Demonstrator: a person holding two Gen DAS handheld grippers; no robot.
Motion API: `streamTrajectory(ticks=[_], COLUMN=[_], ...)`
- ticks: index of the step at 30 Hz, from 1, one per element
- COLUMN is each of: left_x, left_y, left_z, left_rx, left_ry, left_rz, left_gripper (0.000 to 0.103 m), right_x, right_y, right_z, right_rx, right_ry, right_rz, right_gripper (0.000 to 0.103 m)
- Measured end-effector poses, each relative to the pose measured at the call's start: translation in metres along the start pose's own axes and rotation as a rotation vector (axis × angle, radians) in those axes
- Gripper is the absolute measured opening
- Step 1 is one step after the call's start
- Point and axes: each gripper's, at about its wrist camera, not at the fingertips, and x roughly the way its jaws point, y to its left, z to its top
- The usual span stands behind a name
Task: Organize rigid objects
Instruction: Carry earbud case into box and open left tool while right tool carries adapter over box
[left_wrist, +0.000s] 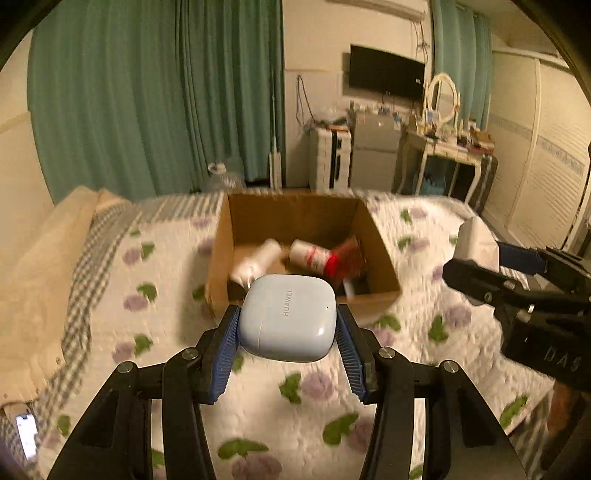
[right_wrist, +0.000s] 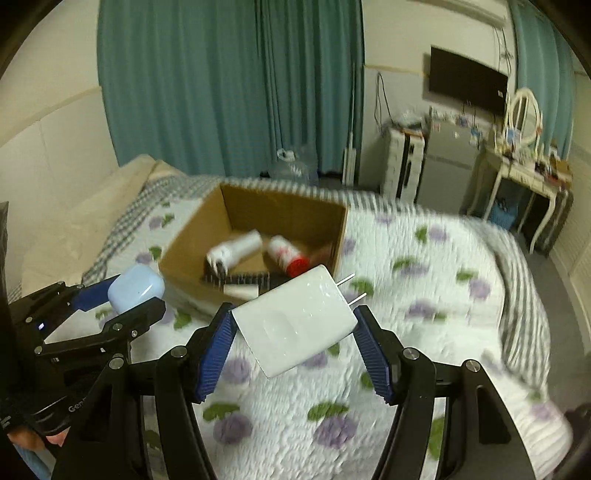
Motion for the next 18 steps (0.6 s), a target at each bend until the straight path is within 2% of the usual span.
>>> streamTrajectory(ticks=[5,9,14,18], left_x=[0.005,0.022,0.056,0.090], left_y=[0.008,0.013,0.016,0.017], left_z=[0.034,0.054,0.073,0.080], left_rx=[-0.008,0.000,0.017,0.006], left_ry=[-0.045,-0.059,-0.057,-0.033], left_rz=[0.002,0.022,0.045,0.061], left_gripper=[0.051,0.051,0.051,0.051], right_x=[-0.001,0.014,0.043,0.077], right_y=[-0.002,0.002,0.002,-0.005], right_z=[0.040,0.069,0.087,0.084], right_rx=[-0.042,-0.079,-0.072,-0.033], right_ry=[-0.054,-0.079,-0.092,-0.073], right_rz=[0.020,0.040,0.063,0.085], right_gripper=[0.064,0.064,0.064,0.064])
